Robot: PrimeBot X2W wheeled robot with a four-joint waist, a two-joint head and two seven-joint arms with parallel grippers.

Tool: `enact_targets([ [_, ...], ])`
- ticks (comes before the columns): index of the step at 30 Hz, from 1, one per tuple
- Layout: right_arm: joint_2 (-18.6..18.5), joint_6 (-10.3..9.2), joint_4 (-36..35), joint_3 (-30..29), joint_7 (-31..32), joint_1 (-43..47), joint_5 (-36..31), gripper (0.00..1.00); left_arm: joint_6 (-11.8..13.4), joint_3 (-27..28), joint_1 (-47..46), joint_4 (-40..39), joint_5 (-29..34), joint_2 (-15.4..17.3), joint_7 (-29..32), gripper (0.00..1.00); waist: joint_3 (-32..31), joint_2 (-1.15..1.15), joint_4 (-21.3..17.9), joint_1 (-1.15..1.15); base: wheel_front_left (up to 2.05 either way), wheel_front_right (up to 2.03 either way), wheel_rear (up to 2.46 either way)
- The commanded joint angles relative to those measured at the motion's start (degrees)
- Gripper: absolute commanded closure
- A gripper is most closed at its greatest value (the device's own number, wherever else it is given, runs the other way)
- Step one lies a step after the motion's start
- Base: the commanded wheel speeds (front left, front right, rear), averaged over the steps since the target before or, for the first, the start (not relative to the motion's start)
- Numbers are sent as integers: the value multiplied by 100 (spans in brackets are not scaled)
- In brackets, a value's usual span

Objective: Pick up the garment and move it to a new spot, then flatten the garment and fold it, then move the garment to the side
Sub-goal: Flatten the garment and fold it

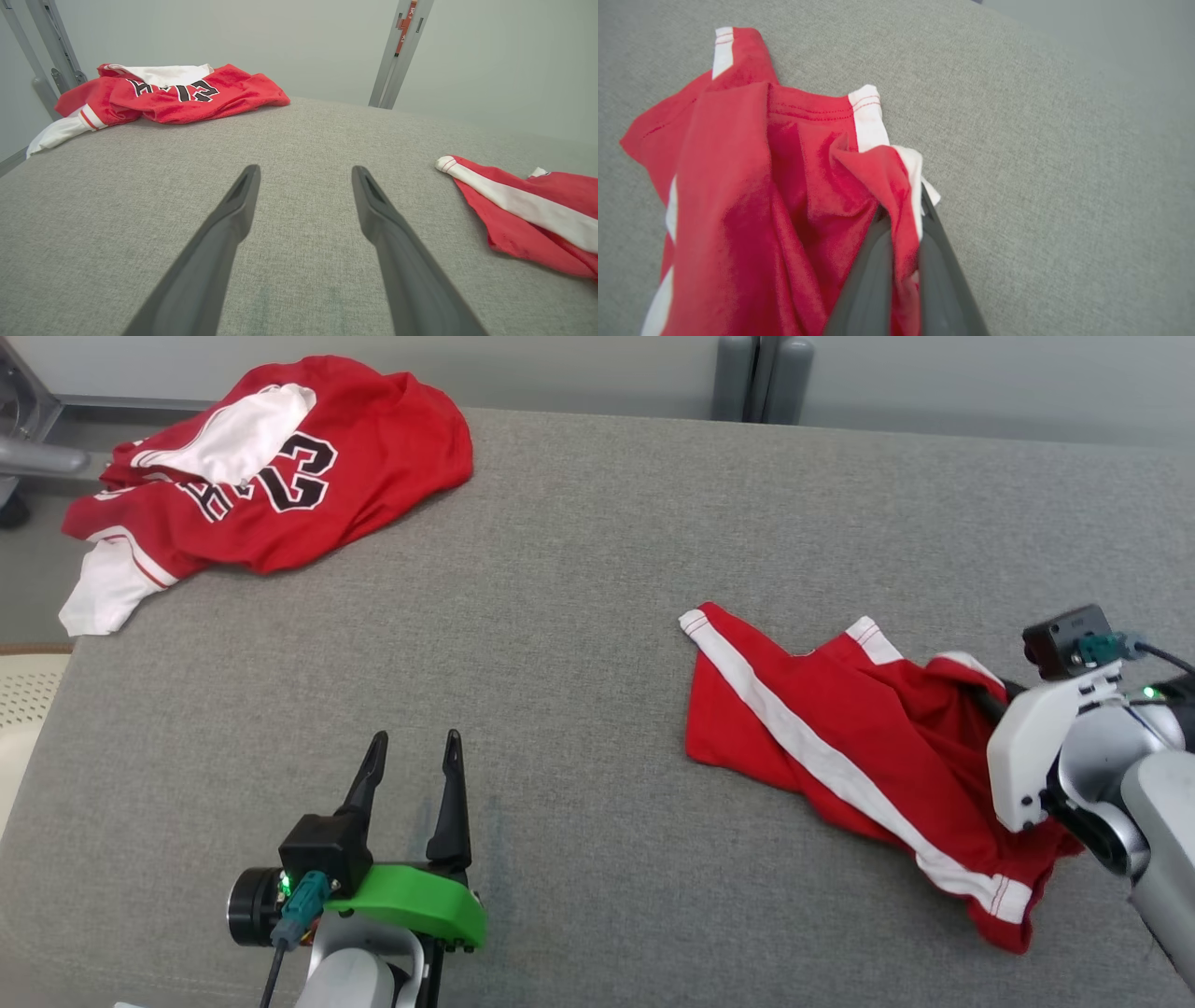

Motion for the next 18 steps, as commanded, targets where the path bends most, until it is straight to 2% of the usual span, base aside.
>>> enact_targets([
  [1,-31,1,96,109,-136,-305,-113,100,24,4,-95,-8,-49,18,-5,0,76,0,140,0,0,0,0],
  [7,91,1,807,631,-725,-1594,-601,100,73,-125,-162,-65,-147,17,-5,0,163,0,425,0,0,0,0],
  [10,266,0,1276,905,-1013,-2059,-680,100,107,-182,-201,-96,-187,17,-5,0,202,0,517,0,0,0,0],
  [11,332,0,1471,971,-1103,-2186,-681,84,114,-203,-212,-100,-194,17,-5,0,213,0,540,0,0,0,0],
  [12,379,0,1646,1012,-1186,-2287,-685,52,120,-223,-224,-103,-206,17,-4,0,222,0,560,0,0,0,0],
  [13,435,0,1854,1059,-1279,-2384,-690,0,125,-245,-237,-109,-224,17,-5,0,231,0,578,0,0,0,0],
  [18,692,0,2561,1149,-1831,-2612,-620,0,185,-270,-234,-153,-242,17,-5,0,246,0,545,0,0,0,0],
])
